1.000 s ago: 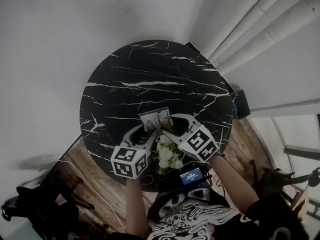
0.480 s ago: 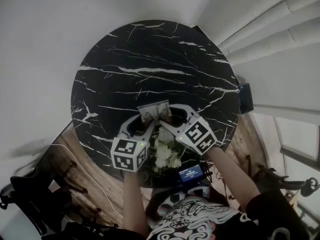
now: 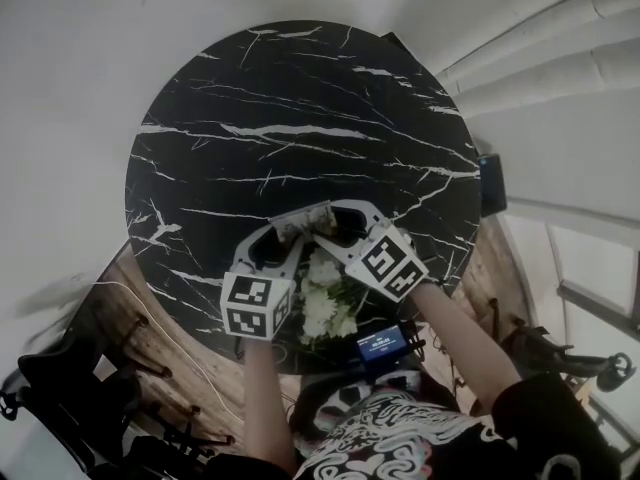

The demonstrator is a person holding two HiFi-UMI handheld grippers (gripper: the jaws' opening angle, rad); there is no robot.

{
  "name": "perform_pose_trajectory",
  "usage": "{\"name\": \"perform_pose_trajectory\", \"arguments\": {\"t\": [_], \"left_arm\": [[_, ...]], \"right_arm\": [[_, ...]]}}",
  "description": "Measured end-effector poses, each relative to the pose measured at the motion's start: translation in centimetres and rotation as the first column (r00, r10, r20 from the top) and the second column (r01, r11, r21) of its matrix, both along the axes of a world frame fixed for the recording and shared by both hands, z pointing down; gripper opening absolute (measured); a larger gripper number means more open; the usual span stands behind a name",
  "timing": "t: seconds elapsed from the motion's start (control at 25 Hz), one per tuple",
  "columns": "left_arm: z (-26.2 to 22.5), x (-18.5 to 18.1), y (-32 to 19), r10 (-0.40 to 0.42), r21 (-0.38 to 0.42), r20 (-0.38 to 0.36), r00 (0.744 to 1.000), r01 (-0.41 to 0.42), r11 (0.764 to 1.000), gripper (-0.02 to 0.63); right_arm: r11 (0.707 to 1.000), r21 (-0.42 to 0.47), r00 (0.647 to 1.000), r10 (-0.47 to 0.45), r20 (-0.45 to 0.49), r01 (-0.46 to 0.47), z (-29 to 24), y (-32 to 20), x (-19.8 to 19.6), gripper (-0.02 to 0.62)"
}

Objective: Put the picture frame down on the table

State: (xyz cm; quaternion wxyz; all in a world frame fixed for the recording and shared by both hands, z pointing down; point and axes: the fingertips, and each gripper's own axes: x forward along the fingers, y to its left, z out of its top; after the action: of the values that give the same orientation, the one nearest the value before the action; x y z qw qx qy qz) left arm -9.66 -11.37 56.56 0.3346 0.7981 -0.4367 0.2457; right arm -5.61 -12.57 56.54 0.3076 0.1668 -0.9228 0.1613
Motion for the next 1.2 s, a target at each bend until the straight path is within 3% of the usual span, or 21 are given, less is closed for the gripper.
{"name": "perform_pose_trajectory", "arguments": {"t": [0.16, 0.56, 1.2], "left_arm": [[0.0, 0.1, -0.3, -0.013, 0.039, 0.017, 1.0, 0.013, 0.999, 0.178], [0.4, 0.4, 0.6, 0.007, 0.125, 0.075, 0.997, -0.016, 0.992, 0.179], [0.2, 0.3, 1.1, -0.031, 0.123, 0.125, 0.992, 0.015, 0.992, 0.192]], "right_arm": [[1.0, 0.017, 1.0, 0.003, 0.029, -0.003, 0.1, -0.3, 0.1, 0.193], [0.995, 0.09, 0.998, -0.049, -0.027, 0.051, 0.5, 0.5, 0.2, 0.193], [0.996, 0.089, 0.998, 0.006, -0.068, 0.0, 0.0, 0.5, 0.5, 0.193]]}}
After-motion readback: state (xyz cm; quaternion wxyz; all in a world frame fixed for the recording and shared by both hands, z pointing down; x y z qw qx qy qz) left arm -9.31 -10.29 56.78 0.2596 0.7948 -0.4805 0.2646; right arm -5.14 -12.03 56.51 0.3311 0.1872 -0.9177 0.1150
